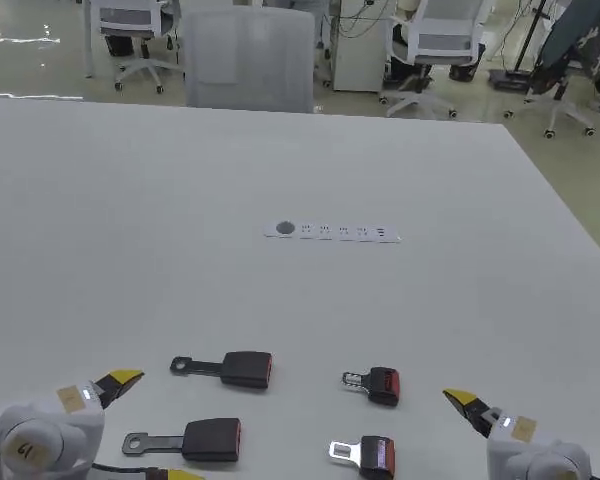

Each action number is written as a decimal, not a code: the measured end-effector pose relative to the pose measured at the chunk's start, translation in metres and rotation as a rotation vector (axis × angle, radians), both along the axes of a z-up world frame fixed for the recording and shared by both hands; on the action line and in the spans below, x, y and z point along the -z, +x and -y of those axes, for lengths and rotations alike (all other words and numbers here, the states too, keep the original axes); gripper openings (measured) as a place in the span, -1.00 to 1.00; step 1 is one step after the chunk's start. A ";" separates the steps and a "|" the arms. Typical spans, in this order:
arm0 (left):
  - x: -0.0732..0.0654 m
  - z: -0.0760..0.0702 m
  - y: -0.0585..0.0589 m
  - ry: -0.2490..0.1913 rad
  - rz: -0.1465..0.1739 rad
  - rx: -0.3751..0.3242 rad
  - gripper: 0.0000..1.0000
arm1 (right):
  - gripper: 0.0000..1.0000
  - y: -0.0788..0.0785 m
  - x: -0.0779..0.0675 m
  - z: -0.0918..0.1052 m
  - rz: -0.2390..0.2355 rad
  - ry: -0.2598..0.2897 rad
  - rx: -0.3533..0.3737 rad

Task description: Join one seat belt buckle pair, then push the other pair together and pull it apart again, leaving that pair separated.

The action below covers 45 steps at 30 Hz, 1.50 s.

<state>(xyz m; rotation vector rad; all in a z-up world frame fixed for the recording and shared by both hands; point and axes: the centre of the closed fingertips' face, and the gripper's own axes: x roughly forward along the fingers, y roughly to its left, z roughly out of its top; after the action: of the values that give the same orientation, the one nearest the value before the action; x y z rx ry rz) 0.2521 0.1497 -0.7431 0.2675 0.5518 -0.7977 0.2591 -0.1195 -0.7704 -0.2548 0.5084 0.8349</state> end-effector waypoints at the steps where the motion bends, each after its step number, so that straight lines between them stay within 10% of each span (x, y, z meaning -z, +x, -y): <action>1: -0.001 -0.001 0.001 -0.007 0.001 -0.007 0.92 | 0.96 0.000 -0.001 0.000 0.001 0.003 0.003; 23: -0.023 -0.005 0.006 -0.136 0.022 -0.153 0.93 | 0.98 0.007 -0.023 0.003 0.044 0.143 0.159; 45: -0.021 0.002 -0.004 -0.078 0.015 -0.071 0.94 | 0.97 -0.005 -0.017 0.001 0.025 0.096 0.076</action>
<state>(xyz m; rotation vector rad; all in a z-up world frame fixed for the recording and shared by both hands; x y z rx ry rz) 0.2483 0.1480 -0.7220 0.1806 0.5119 -0.7461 0.2541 -0.1202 -0.7537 -0.1569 0.4511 0.7789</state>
